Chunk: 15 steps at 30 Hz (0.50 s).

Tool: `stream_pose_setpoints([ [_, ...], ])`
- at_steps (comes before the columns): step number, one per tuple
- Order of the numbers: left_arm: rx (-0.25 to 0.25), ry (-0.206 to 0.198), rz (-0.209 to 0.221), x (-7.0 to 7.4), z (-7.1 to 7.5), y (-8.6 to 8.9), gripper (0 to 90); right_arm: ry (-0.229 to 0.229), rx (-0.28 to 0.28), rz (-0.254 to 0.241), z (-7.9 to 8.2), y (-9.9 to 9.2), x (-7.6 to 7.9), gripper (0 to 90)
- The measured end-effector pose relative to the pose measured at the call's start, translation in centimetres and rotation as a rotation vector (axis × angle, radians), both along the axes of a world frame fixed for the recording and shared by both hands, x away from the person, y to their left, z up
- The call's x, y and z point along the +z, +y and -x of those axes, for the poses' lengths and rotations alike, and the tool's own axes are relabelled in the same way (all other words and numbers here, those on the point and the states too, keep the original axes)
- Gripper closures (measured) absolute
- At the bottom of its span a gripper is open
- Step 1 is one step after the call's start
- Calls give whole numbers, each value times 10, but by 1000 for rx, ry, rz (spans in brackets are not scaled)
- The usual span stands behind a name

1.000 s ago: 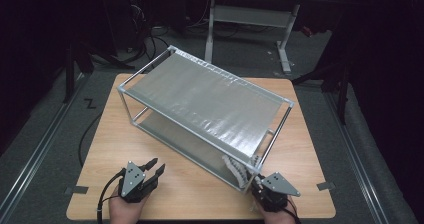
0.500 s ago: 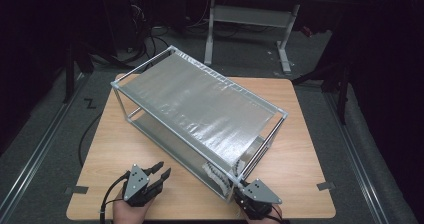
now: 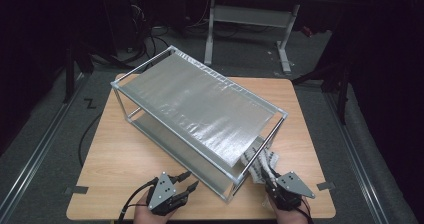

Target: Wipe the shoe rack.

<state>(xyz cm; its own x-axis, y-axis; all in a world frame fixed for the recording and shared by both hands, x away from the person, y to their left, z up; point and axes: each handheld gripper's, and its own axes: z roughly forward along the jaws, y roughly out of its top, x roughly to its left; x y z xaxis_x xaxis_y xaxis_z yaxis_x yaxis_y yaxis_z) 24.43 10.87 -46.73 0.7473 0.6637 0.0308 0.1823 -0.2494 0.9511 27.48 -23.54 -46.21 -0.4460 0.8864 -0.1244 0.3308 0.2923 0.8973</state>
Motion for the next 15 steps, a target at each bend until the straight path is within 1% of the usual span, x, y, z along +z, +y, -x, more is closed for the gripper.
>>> stream_pose_setpoints([
  [1,-13,-2,2,0,1,-4,604,4,-14,0,0,-4,-1,780],
  [2,-38,-5,2,1,2,-10,602,7,-21,1,-1,-6,-2,780],
  [4,-71,-9,6,2,3,-19,595,16,-40,6,1,-12,-4,780],
  [7,-131,1,16,5,3,-32,588,24,-50,6,2,-16,-6,779],
  [11,-194,-11,20,6,0,-50,578,35,-69,14,6,-21,-8,779],
  [15,-251,-5,28,7,-5,-66,565,46,-82,20,8,-26,-10,776],
])
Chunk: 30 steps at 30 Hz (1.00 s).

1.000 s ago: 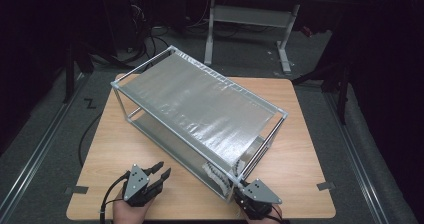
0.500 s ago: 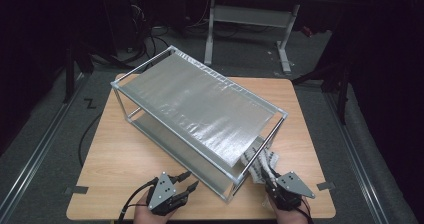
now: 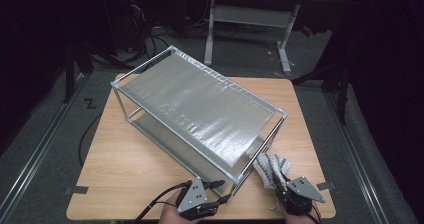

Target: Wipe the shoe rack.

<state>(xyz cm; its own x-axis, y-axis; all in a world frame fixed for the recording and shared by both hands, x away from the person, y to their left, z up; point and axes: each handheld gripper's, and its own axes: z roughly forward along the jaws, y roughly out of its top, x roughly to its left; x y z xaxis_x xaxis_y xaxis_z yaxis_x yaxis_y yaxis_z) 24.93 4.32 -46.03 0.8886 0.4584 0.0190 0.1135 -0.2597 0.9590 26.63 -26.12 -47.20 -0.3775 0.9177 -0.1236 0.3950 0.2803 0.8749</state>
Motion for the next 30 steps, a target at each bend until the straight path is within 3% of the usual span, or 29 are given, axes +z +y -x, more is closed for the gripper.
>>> stream_pose_setpoints([
  [5,-25,-17,-1,1,-2,-13,577,1,3,2,1,0,-1,776],
  [6,-26,-18,-2,0,-2,-14,652,-5,18,5,1,2,0,776],
  [8,-25,-36,-12,0,0,-15,705,-8,27,5,-1,5,1,775],
  [9,-20,-40,-13,-1,1,-15,801,-18,54,16,-5,12,3,776],
  [13,4,-38,-8,-1,7,-7,807,-38,86,29,-15,23,6,776],
  [16,25,-40,-16,-1,15,2,807,-52,106,44,-30,34,7,776],
  [17,30,-39,-15,-1,17,4,807,-60,110,51,-42,39,6,777],
  [18,33,-37,-16,-1,19,7,807,-60,110,51,-42,39,6,777],
  [21,52,-36,-17,-1,26,16,806,-32,125,65,-62,47,0,777],
  [25,81,-47,-26,-1,34,25,805,94,159,101,-85,59,-18,779],
  [28,103,-60,-41,0,37,33,803,154,177,132,-91,64,-26,786],
  [30,113,-63,-46,0,39,37,802,166,182,127,-91,65,-27,789],
])
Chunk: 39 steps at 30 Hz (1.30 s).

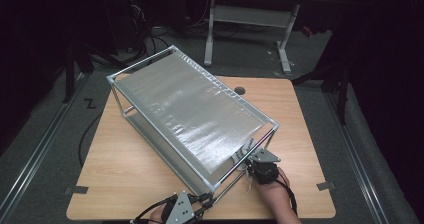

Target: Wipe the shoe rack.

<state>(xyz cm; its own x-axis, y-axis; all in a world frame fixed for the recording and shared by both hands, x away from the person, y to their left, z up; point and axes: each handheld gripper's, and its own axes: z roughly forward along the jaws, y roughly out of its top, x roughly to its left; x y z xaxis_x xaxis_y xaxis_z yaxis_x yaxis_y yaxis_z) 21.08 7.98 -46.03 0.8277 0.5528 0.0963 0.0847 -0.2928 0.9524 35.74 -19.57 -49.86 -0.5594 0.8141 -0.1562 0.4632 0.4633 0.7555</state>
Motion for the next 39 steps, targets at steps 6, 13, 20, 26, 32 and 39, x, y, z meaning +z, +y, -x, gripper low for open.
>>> stream_pose_setpoints([
  [6,43,-3,-4,0,-2,12,800,3,-14,8,5,-3,0,789],
  [13,123,7,9,0,-17,25,801,-6,-36,13,10,-14,0,789],
  [20,94,10,17,-1,-19,21,803,-86,-26,-46,26,-17,11,784],
  [26,46,-7,-4,-1,-23,15,801,-162,97,-131,68,-6,27,781],
  [32,30,-8,1,-1,-26,9,798,-75,241,-155,95,20,18,773],
  [39,24,17,35,-2,-28,4,800,22,289,-173,97,38,7,527],
])
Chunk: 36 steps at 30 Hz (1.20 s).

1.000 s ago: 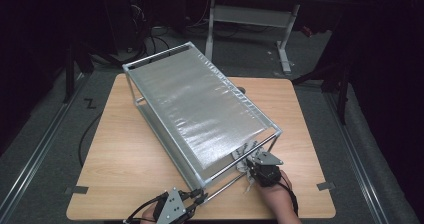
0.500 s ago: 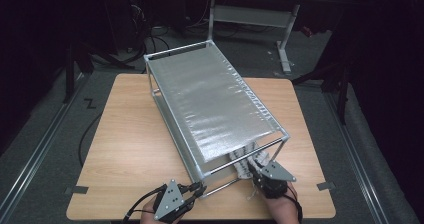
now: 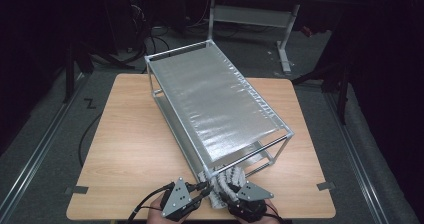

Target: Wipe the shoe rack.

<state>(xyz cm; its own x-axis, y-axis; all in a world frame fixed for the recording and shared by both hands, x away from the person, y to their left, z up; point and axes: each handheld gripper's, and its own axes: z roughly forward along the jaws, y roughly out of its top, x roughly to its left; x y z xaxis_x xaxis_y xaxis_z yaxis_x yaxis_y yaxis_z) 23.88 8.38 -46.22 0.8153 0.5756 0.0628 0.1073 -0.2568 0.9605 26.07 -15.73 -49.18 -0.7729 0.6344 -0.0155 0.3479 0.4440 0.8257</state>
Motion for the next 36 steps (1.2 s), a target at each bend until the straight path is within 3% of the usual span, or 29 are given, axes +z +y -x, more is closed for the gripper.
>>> stream_pose_setpoints([
  [2,0,-1,0,0,0,0,800,-13,-8,-18,0,1,2,484],
  [4,-1,-8,-18,0,0,1,799,-17,-23,-25,-1,2,3,506],
  [7,5,-1,-3,0,1,1,797,1,-42,14,-5,6,-3,633],
  [8,8,-2,-3,0,1,1,795,23,-23,25,-7,8,-7,678],
  [12,8,-9,-21,0,1,3,798,15,8,50,-3,12,-9,716],
  [17,15,-3,-10,0,3,4,799,6,-16,82,-6,9,-10,729],
  [20,15,-14,-30,0,3,6,799,6,-67,90,-12,-2,-10,728],
  [33,12,-23,-33,0,3,6,799,18,-344,82,-49,-70,-10,717],
  [36,12,-26,-34,0,3,6,799,15,-384,83,-54,-82,-10,717],
])
